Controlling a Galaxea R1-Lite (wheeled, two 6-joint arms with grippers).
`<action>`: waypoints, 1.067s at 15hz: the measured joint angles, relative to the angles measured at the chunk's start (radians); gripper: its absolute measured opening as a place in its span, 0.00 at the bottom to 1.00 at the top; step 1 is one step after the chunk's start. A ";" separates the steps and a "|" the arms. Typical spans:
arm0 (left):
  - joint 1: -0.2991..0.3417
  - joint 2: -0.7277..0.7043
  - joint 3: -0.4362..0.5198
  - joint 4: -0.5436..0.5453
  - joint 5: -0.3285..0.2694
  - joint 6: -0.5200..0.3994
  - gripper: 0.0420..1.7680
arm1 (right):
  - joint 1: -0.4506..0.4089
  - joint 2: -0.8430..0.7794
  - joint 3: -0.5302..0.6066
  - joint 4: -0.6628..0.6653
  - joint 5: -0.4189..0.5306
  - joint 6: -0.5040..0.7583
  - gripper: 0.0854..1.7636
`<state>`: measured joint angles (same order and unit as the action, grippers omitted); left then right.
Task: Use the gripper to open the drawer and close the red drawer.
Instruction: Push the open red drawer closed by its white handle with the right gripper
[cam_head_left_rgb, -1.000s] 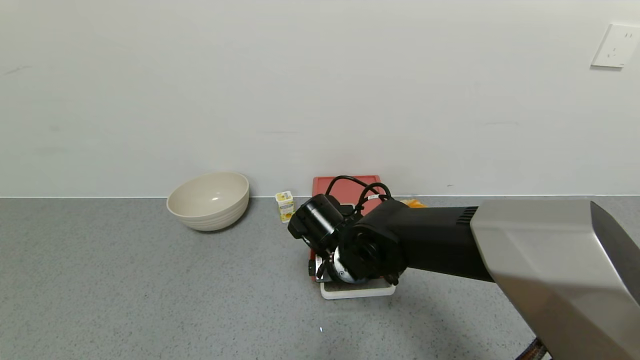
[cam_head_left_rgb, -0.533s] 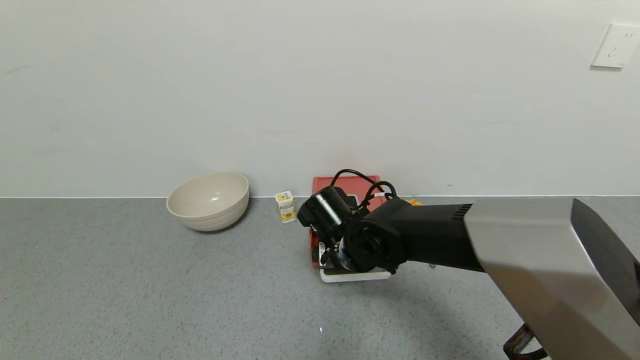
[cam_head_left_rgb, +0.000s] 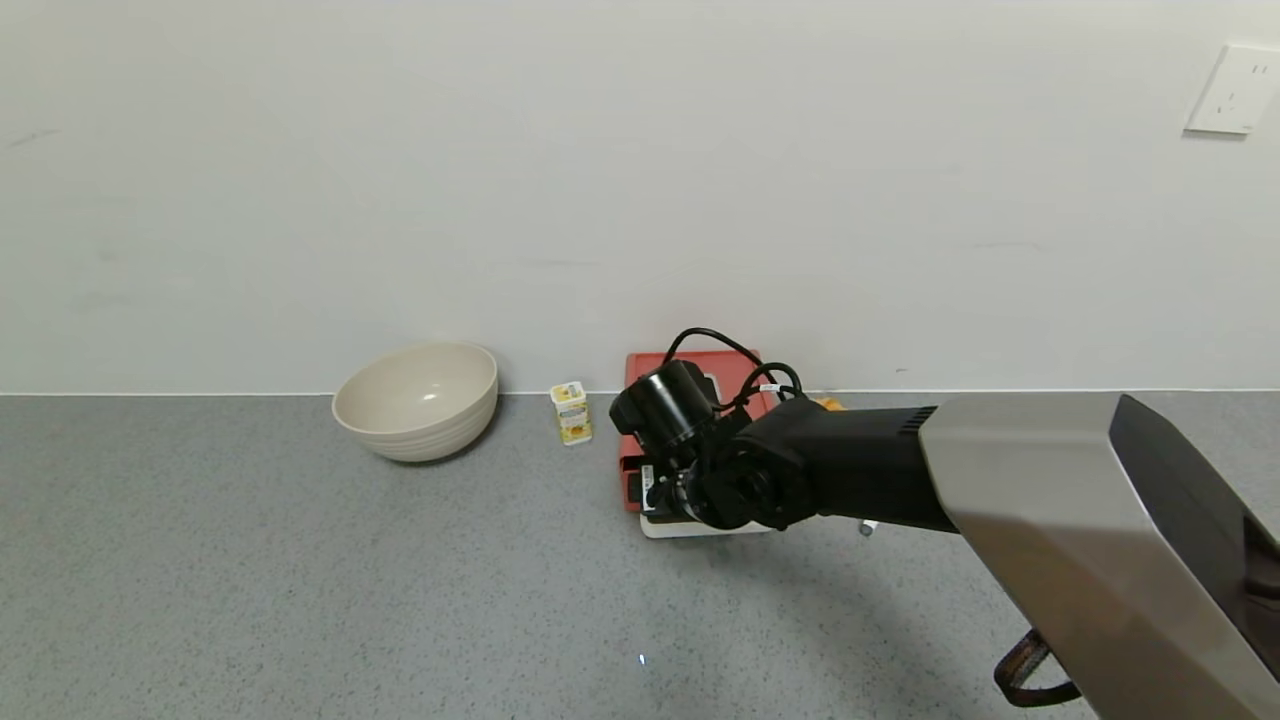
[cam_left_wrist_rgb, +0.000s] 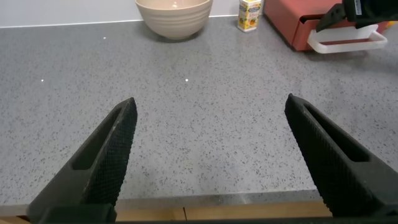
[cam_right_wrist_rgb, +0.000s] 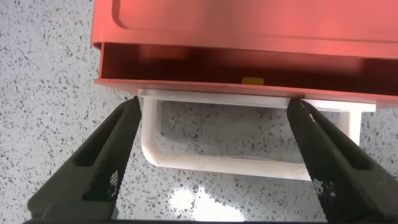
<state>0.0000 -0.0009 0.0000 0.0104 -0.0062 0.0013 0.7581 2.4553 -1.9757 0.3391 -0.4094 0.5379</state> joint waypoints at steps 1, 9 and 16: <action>0.000 0.000 0.000 0.000 0.000 0.000 0.97 | -0.002 0.002 0.000 -0.008 0.000 -0.006 0.97; 0.000 0.000 0.000 0.000 0.000 0.000 0.97 | -0.015 0.020 0.000 -0.074 0.002 -0.039 0.97; 0.000 0.000 0.000 0.000 0.000 0.000 0.97 | -0.018 0.026 0.000 -0.080 0.008 -0.078 0.97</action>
<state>0.0000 -0.0009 0.0000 0.0104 -0.0057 0.0013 0.7404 2.4809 -1.9762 0.2587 -0.4011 0.4598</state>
